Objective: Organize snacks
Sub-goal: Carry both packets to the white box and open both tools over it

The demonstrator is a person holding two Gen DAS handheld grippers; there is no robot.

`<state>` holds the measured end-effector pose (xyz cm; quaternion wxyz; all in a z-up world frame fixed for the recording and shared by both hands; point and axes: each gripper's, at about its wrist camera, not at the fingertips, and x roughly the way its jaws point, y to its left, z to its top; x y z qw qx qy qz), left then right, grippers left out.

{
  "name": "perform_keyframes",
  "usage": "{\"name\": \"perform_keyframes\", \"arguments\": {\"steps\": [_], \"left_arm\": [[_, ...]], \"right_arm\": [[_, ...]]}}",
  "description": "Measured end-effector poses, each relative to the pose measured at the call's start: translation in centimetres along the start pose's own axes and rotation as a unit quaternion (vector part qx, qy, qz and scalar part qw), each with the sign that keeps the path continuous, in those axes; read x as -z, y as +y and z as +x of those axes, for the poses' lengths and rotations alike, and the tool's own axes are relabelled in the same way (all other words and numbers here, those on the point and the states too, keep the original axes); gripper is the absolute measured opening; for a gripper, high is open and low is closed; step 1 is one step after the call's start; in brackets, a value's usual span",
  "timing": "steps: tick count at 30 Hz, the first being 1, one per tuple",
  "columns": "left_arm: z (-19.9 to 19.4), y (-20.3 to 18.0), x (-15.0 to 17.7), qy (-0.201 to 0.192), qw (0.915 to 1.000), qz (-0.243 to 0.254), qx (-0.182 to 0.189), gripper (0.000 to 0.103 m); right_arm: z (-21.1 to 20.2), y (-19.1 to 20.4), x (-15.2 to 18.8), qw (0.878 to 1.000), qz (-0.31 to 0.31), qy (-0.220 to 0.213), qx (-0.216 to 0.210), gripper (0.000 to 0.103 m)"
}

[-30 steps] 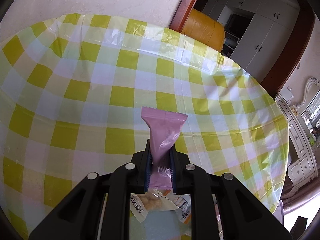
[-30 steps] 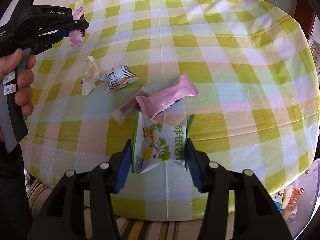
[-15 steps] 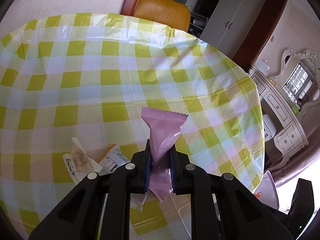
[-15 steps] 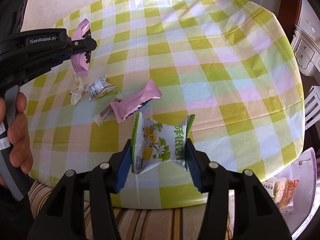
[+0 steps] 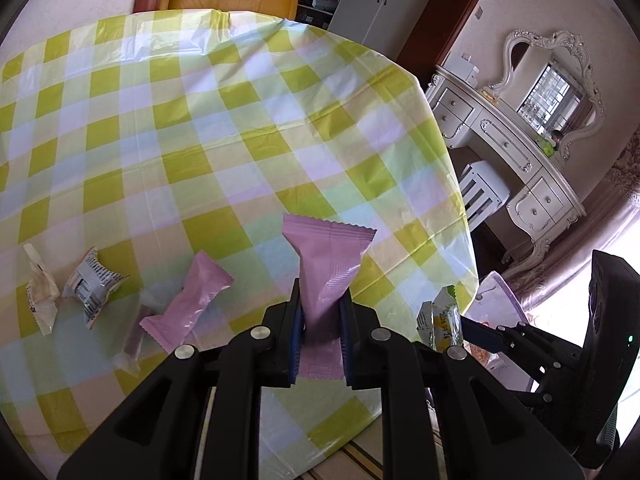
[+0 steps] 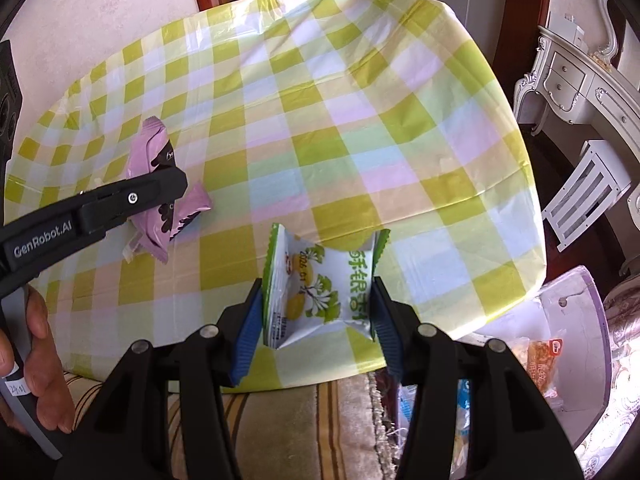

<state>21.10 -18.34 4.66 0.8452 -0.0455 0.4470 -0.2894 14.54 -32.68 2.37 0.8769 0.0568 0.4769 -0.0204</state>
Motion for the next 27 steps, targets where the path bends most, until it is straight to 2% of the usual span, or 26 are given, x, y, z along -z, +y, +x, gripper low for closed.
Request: {"name": "perform_keyframes", "arguments": {"steps": [5, 11, 18, 27], "left_arm": [[1.8, -3.7, 1.0, 0.031, 0.9986, 0.029, 0.032, 0.016], [4.2, -7.8, 2.5, 0.076, 0.9929, 0.064, 0.066, 0.016], [7.2, -12.3, 4.6, 0.139, 0.9793, 0.097, 0.111, 0.016], [9.7, -16.6, 6.9, 0.185, 0.9644, 0.144, 0.122, 0.016]], "right_arm": [[-0.9, -4.6, 0.4, 0.999, 0.031, -0.006, 0.032, 0.052], [-1.5, -10.0, 1.6, 0.995, 0.067, -0.005, 0.072, 0.052], [-1.2, -14.9, 3.7, 0.989, 0.101, 0.011, 0.112, 0.052], [-0.6, -18.4, 5.9, 0.981, 0.134, 0.028, 0.137, 0.054]]}}
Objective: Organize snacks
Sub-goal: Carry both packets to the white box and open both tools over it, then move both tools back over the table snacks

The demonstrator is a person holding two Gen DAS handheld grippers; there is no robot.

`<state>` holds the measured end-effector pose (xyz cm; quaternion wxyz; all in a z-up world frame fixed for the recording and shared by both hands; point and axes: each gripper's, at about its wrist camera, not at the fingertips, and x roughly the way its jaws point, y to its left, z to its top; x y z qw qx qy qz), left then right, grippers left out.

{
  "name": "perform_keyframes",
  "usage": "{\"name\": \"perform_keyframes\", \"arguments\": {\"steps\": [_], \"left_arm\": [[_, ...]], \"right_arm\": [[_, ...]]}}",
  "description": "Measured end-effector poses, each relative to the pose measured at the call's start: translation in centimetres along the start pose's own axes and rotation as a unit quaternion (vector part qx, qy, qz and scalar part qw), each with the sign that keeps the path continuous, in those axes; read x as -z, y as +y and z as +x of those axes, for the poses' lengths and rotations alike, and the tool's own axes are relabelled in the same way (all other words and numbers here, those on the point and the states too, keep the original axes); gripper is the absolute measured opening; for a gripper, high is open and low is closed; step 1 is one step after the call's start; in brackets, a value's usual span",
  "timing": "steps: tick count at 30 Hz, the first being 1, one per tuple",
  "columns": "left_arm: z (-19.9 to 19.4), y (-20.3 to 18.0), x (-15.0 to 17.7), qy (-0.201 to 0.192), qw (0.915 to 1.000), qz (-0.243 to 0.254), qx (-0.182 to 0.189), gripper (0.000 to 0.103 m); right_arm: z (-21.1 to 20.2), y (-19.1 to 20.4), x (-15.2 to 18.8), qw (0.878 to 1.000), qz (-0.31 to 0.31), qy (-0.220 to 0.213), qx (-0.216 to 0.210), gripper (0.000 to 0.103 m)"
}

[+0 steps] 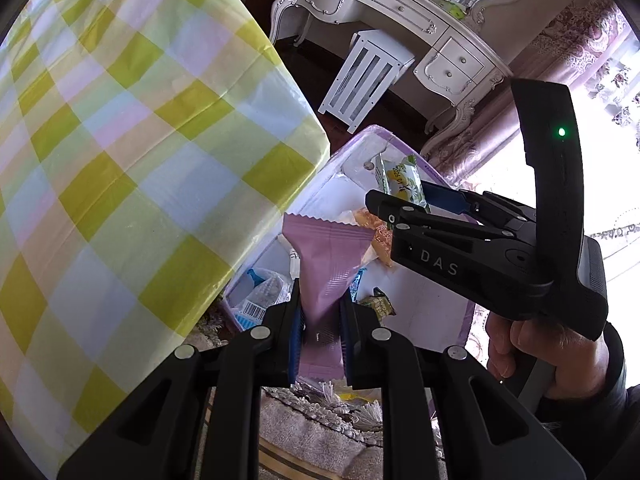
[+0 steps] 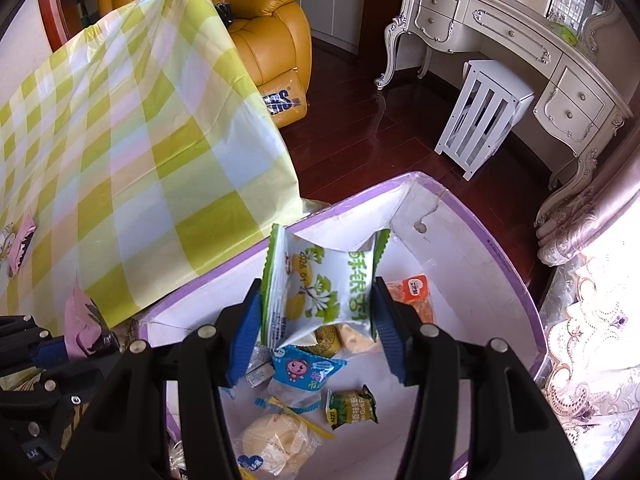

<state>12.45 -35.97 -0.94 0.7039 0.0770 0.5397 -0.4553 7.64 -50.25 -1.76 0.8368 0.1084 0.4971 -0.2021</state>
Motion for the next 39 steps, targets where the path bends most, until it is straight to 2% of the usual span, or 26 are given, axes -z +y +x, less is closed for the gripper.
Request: {"name": "perform_keyframes", "arguments": {"steps": [6, 10, 11, 12, 14, 21, 25, 29, 33, 39], "left_arm": [[1.1, -1.0, -0.1, 0.015, 0.9998, 0.014, 0.002, 0.016], [1.5, -0.9, -0.1, 0.023, 0.9996, 0.016, 0.002, 0.019], [1.6, -0.8, -0.2, 0.023, 0.9996, 0.013, 0.003, 0.027], [1.5, -0.6, -0.3, 0.022, 0.9997, 0.009, 0.003, 0.038], [1.2, -0.4, -0.3, 0.015, 0.9999, 0.005, 0.005, 0.047], [0.2, -0.3, -0.3, -0.003, 1.0, 0.002, 0.002, 0.049], [-1.2, 0.2, 0.0, -0.027, 0.9995, -0.009, -0.017, 0.056], [-3.0, 1.4, 0.1, -0.057, 0.9967, -0.018, -0.055, 0.057], [-5.0, 3.3, 0.3, -0.091, 0.9899, -0.033, -0.103, 0.057], [-7.8, 6.8, 0.9, -0.126, 0.9778, -0.067, -0.153, 0.057]], "right_arm": [[0.3, -0.8, 0.4, 1.0, 0.009, 0.002, 0.006, 0.057], [0.6, -1.2, 0.6, 1.0, 0.016, 0.005, 0.009, 0.062], [0.6, -1.3, 0.6, 1.0, 0.018, 0.005, 0.009, 0.066], [0.6, -1.3, 0.6, 1.0, 0.019, 0.003, 0.01, 0.068], [0.5, -1.3, 0.6, 1.0, 0.019, -0.001, 0.013, 0.071], [-0.2, -0.9, 0.3, 1.0, 0.017, -0.008, 0.01, 0.076], [-0.6, -0.3, 0.0, 1.0, 0.016, -0.013, 0.004, 0.076], [-1.0, 0.7, -0.3, 1.0, 0.012, -0.018, -0.003, 0.076], [-1.4, 2.8, -0.8, 0.999, 0.01, -0.026, -0.025, 0.076], [-2.6, 6.7, -1.8, 0.996, 0.012, -0.053, -0.073, 0.076]]}}
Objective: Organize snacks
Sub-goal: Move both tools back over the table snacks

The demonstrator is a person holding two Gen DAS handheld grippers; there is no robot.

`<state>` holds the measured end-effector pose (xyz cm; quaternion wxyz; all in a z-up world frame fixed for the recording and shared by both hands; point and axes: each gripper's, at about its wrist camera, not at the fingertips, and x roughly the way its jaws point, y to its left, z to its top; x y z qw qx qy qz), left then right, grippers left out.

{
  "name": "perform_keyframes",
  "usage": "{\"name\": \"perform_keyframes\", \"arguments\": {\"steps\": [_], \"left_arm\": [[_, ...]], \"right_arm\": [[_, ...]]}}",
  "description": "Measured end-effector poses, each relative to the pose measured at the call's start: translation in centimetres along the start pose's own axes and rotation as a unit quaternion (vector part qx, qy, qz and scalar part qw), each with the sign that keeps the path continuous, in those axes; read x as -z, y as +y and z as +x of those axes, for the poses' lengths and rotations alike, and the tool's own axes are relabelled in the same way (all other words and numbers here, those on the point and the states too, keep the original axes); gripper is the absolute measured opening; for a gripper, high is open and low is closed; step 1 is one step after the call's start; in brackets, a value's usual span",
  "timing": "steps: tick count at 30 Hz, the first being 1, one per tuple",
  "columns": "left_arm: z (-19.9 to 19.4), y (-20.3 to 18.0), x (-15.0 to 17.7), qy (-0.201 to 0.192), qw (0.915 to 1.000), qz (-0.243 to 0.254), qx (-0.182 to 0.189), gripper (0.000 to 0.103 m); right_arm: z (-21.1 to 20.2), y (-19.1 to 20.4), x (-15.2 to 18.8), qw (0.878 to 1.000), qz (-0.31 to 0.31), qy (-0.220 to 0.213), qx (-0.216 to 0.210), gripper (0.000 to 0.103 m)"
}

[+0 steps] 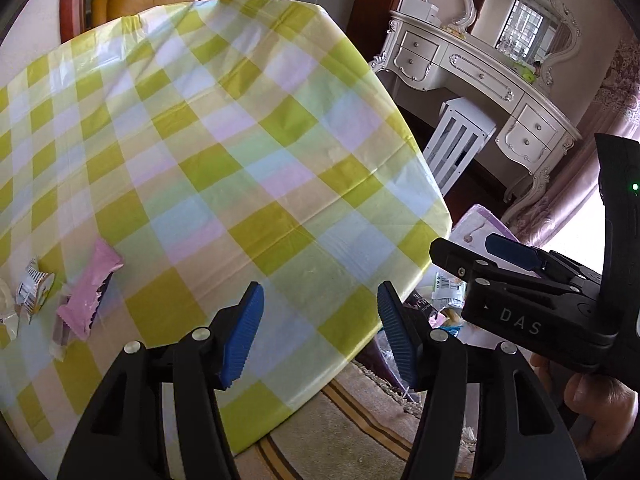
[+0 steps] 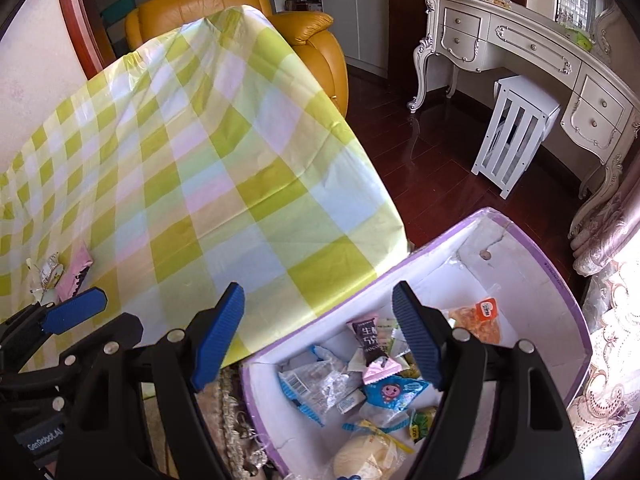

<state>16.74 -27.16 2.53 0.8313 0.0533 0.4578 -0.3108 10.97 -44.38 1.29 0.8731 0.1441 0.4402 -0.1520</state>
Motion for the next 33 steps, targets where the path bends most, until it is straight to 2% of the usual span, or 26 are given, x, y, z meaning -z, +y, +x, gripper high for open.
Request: {"name": "perform_keyframes", "arguments": {"steps": [4, 7, 18, 21, 24, 26, 31, 33], "left_arm": [[-1.0, 2.6, 0.0, -0.023, 0.9991, -0.018, -0.03, 0.057], [-1.7, 4.8, 0.4, -0.036, 0.9975, -0.036, -0.048, 0.057], [-4.1, 12.8, 2.8, -0.048, 0.9887, -0.119, -0.077, 0.057], [-5.2, 15.1, 3.6, -0.059, 0.9834, -0.147, -0.089, 0.057], [-6.6, 17.9, 4.3, -0.076, 0.9743, -0.185, -0.104, 0.057], [-7.8, 19.9, 4.7, -0.092, 0.965, -0.215, -0.118, 0.057], [-10.1, 25.6, 6.4, -0.126, 0.9315, -0.322, -0.112, 0.058], [-10.3, 28.0, 7.1, -0.129, 0.9148, -0.37, -0.098, 0.067]], "right_arm": [[-0.4, 2.8, -0.6, 1.0, -0.004, -0.017, -0.019, 0.077], [0.0, 4.9, -0.7, 0.999, -0.015, -0.012, -0.033, 0.077], [1.7, 11.7, 0.1, 0.995, -0.061, 0.01, -0.072, 0.077], [2.0, 12.9, 0.1, 0.994, -0.066, 0.016, -0.082, 0.077], [2.2, 14.0, 0.2, 0.993, -0.075, 0.019, -0.09, 0.077], [2.3, 14.7, 0.3, 0.992, -0.08, 0.022, -0.095, 0.077], [2.7, 16.1, 0.3, 0.991, -0.079, 0.026, -0.105, 0.077], [2.9, 16.8, 0.3, 0.991, -0.08, 0.028, -0.108, 0.077]]}}
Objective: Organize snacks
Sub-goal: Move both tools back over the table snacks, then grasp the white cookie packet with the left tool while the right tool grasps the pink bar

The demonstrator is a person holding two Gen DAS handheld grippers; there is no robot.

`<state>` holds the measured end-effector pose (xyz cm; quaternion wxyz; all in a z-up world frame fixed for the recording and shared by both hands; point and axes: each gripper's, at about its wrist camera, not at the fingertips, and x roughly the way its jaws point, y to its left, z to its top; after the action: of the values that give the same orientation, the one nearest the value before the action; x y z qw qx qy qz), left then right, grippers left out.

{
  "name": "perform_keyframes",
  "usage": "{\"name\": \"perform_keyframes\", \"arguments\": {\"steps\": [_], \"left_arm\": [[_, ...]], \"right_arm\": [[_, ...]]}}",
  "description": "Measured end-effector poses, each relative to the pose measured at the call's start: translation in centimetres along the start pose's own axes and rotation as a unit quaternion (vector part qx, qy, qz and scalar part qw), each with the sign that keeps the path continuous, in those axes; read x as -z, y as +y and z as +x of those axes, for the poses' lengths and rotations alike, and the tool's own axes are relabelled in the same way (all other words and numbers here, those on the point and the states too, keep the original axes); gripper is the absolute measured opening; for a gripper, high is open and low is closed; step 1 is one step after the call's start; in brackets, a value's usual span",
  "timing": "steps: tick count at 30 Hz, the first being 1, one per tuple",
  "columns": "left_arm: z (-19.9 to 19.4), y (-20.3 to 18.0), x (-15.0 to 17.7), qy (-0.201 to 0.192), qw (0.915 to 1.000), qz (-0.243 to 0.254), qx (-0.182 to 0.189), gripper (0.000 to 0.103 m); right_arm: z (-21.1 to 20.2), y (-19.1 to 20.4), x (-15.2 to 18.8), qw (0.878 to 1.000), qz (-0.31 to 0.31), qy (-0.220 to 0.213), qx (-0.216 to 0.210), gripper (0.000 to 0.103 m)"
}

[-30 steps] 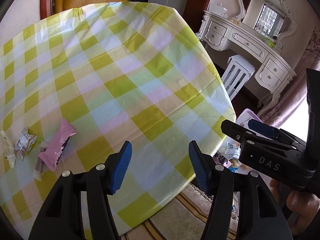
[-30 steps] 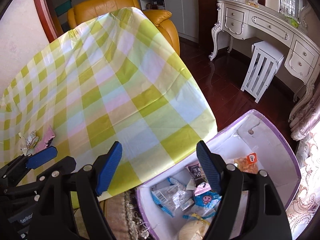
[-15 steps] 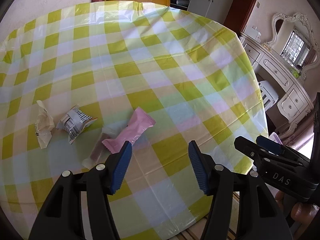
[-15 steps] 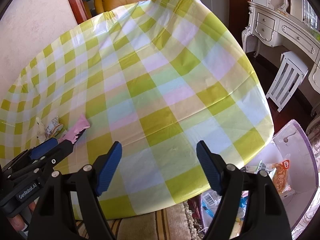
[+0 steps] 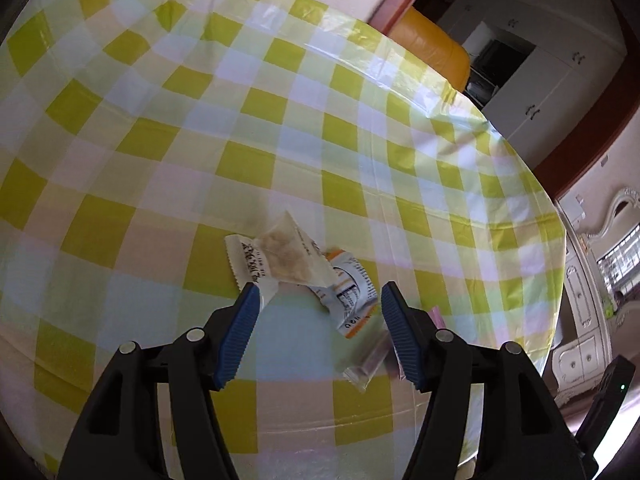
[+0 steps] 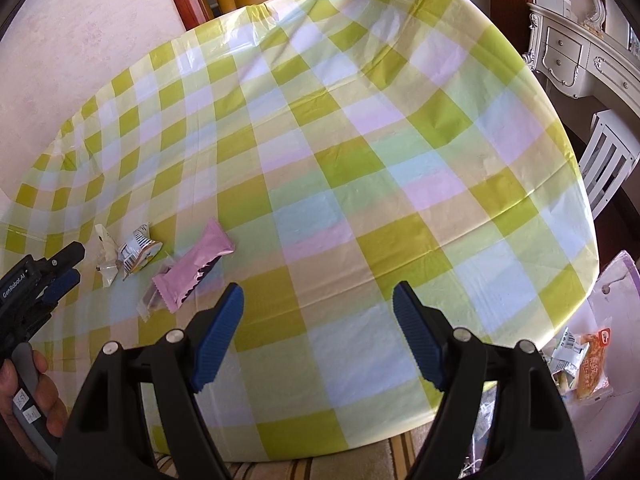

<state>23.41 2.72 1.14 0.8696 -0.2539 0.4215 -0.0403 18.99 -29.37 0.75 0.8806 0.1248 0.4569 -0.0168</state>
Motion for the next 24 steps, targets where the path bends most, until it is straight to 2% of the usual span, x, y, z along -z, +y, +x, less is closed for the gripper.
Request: {"name": "perform_keyframes", "arguments": {"steps": [5, 10, 14, 16, 20, 21, 23, 24], "left_arm": [[1.6, 2.5, -2.1, 0.011, 0.9966, -0.081, 0.008, 0.078], [3.6, 2.6, -2.8, 0.03, 0.994, -0.105, -0.01, 0.079], [5.0, 2.3, -2.8, 0.04, 0.9941, -0.095, -0.031, 0.077], [5.6, 2.1, -2.6, 0.047, 0.9944, -0.084, -0.043, 0.07], [6.2, 1.2, -2.4, 0.052, 0.9958, -0.048, -0.058, 0.064], [6.3, 0.9, -2.3, 0.052, 0.9958, -0.034, -0.067, 0.06], [6.4, 0.4, -2.1, 0.051, 0.9956, -0.017, -0.077, 0.059], [6.4, 0.3, -2.1, 0.052, 0.9956, -0.011, -0.077, 0.051]], "right_arm": [[1.0, 1.9, -0.4, 1.0, -0.006, 0.003, -0.006, 0.077], [1.9, 3.5, -0.8, 1.0, -0.009, 0.006, -0.009, 0.077], [2.6, 4.7, -1.0, 1.0, -0.014, 0.008, -0.012, 0.077], [2.9, 5.2, -1.0, 1.0, -0.015, 0.009, -0.014, 0.077], [3.5, 6.0, -1.2, 1.0, -0.016, 0.014, -0.015, 0.077], [3.7, 6.2, -1.3, 1.0, -0.017, 0.015, -0.015, 0.077], [4.1, 6.7, -1.3, 1.0, -0.018, 0.018, -0.015, 0.077], [4.3, 6.9, -1.3, 1.0, -0.021, 0.019, -0.014, 0.077]]}}
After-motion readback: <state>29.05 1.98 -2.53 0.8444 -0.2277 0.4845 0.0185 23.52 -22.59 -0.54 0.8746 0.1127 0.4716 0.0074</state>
